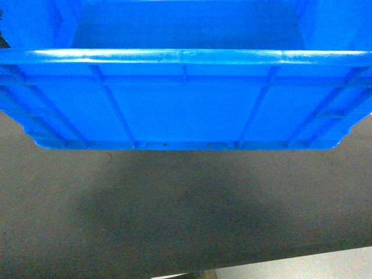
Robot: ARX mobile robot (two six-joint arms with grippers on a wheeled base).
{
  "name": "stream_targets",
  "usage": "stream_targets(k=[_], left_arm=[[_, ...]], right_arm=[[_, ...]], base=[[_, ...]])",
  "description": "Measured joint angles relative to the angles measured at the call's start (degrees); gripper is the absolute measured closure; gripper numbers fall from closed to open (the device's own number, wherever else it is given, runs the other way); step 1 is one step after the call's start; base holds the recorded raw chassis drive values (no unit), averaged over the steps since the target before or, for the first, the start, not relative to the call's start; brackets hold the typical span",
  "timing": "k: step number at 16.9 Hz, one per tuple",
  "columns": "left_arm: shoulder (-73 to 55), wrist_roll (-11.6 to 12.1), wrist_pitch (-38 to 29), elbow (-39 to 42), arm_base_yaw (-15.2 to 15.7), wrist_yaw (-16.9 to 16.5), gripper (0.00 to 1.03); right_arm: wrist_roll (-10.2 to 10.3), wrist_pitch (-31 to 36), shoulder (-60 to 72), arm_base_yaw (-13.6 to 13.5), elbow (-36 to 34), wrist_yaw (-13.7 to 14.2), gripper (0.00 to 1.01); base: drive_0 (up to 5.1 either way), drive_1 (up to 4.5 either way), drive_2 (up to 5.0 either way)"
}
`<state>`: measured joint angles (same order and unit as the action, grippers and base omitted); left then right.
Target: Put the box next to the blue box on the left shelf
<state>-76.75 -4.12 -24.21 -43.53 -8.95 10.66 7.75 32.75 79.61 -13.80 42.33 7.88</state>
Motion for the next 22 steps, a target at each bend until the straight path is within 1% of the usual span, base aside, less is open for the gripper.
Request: stream_targets(k=[22], left_arm=[[0.0,0.02,0.13,0.04,0.11,0.02,0.95]], right_arm=[[0.04,-0.11,0.0,0.0,0.0,-0.13,0.93]], base=[[-1.6,-1.56,-1.6]])
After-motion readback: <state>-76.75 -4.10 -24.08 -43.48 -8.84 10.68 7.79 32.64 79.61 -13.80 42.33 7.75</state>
